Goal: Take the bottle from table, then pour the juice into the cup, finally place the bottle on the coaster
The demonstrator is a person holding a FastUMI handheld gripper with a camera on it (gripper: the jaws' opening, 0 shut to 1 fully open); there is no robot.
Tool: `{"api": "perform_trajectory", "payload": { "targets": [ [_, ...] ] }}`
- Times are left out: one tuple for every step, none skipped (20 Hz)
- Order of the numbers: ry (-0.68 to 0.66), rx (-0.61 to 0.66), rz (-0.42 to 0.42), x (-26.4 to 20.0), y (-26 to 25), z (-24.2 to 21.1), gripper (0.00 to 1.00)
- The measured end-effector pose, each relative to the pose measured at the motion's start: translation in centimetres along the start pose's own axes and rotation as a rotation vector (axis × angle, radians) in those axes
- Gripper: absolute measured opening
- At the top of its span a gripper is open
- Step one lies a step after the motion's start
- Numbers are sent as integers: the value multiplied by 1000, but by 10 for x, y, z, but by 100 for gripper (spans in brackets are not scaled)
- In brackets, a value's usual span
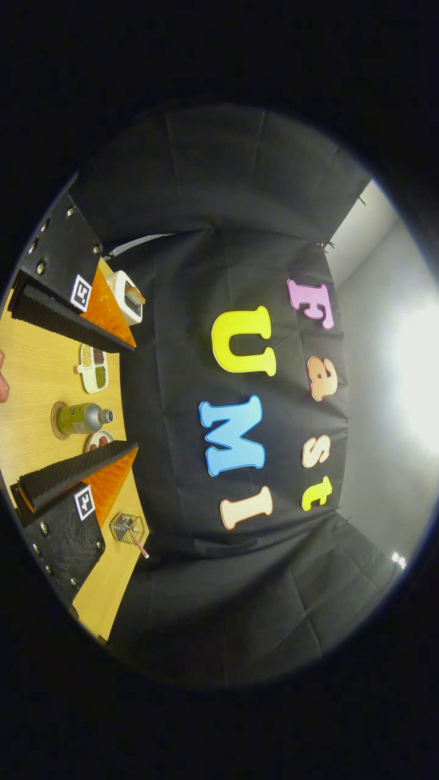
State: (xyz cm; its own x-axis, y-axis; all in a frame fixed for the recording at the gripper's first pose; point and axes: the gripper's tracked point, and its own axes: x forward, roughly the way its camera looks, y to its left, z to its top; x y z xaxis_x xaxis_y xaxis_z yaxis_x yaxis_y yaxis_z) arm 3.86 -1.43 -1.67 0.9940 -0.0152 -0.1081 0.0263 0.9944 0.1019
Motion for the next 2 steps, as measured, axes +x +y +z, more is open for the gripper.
{"api": "perform_trajectory", "payload": {
  "targets": [
    [-3,7,1,1,0,1,88],
    [-5,15,-1,2,0,1,88]
  ]
}}
